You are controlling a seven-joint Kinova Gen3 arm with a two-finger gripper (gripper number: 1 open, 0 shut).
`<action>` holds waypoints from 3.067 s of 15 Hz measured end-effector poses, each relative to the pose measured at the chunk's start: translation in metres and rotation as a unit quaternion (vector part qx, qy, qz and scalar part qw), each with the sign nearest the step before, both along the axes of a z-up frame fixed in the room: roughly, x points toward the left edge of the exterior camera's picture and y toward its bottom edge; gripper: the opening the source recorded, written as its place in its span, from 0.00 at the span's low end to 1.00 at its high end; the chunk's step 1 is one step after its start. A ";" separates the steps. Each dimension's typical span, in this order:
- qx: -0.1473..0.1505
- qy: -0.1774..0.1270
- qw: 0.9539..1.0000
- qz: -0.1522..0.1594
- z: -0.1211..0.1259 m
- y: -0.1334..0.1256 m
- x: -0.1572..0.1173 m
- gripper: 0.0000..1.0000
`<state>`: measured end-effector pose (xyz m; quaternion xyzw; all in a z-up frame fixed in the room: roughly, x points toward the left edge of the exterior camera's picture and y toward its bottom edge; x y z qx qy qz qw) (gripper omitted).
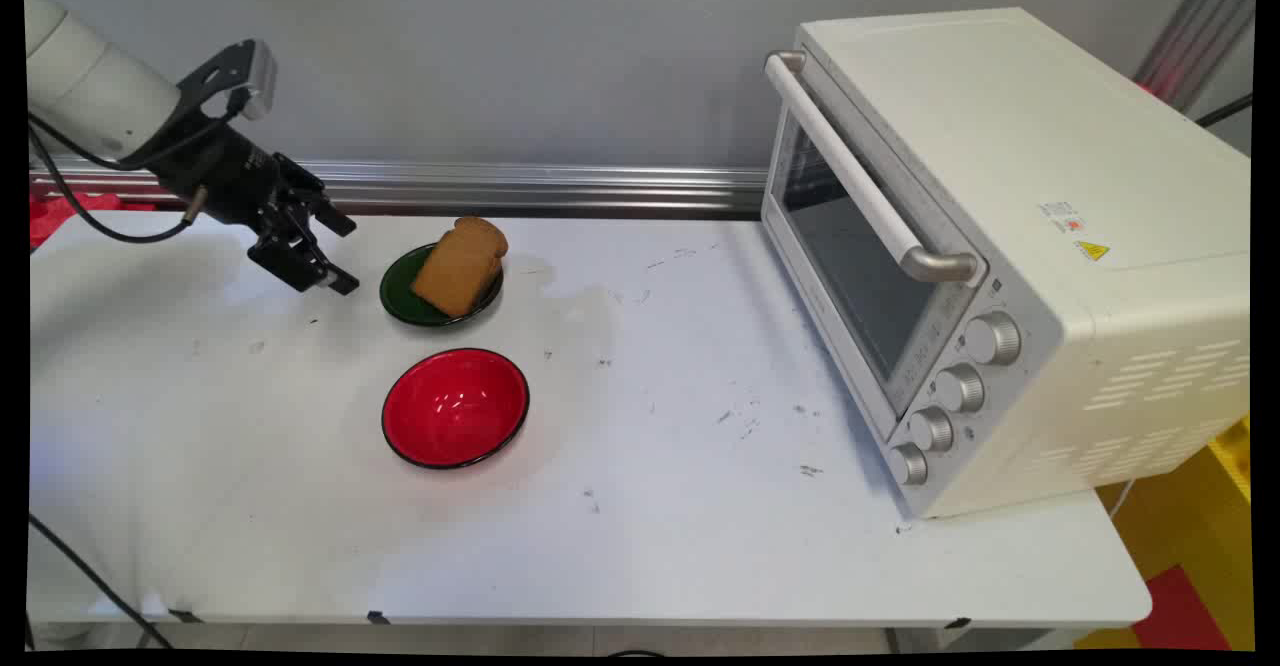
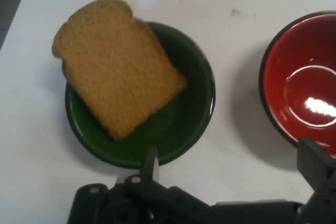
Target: Open the oven
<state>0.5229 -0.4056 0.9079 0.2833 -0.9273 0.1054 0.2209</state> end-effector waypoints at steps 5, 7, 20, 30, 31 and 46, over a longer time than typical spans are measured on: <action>0.005 0.032 0.999 -0.015 0.015 -0.005 -0.023 1.00; 0.005 0.054 0.998 -0.015 0.025 -0.006 -0.038 1.00; -0.024 0.142 0.990 -0.009 0.084 -0.030 -0.115 1.00; -0.044 0.161 0.986 -0.025 0.099 -0.061 -0.183 1.00; -0.046 0.164 0.985 -0.026 0.100 -0.066 -0.195 1.00; -0.107 0.163 0.980 -0.041 0.138 -0.144 -0.361 0.00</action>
